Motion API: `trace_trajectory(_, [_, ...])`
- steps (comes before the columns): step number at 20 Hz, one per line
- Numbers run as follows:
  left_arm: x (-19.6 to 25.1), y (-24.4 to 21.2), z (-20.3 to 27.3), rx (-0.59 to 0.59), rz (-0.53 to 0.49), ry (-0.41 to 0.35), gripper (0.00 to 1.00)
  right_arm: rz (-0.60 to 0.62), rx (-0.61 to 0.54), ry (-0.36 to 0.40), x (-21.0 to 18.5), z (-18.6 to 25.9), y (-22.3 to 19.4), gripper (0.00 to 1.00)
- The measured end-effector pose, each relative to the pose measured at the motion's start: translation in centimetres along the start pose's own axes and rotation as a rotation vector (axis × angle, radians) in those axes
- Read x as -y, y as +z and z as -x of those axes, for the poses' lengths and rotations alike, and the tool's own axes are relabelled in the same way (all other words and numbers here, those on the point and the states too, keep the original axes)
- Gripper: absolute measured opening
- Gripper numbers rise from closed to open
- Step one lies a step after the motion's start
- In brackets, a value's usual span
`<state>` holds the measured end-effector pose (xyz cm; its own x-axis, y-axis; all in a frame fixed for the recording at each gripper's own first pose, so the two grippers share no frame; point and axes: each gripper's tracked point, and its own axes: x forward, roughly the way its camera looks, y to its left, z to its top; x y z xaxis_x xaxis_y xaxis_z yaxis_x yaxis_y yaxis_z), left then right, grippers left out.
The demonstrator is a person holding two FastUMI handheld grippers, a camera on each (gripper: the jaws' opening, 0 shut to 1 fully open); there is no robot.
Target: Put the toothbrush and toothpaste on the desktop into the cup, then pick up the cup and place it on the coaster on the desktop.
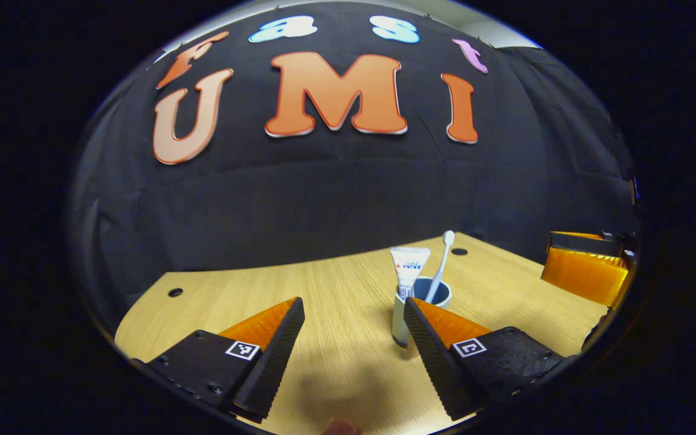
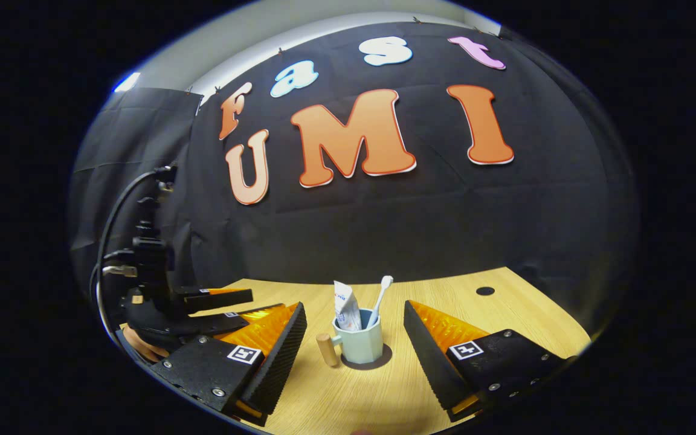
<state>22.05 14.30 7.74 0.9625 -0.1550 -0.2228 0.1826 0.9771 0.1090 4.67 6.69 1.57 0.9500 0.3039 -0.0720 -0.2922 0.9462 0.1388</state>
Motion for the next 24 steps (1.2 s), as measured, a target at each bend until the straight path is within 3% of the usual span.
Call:
trace_trajectory(4, [-3.9, 2.5, 4.5, 0.16, 0.016, 0.123, 0.98, 0.079, 0.062, 0.016, -2.4, 0.0, 0.7, 0.97])
trace_trajectory(7, [-6.0, 3.6, 7.6, 0.229, 0.048, 0.168, 1.0, 0.111, 0.09, 0.03, -4.2, 0.1, 1.0, 0.98])
trace_trajectory(12, [-7.9, 2.6, 9.9, 0.224, 0.063, 0.21, 0.99, 0.129, 0.081, 0.109, -6.9, 0.3, 0.3, 0.98])
trace_trajectory(24, [-9.7, 1.0, 10.3, 0.222, 0.125, 0.259, 0.98, 0.141, 0.084, 0.12, -6.8, -0.2, 0.5, 0.98])
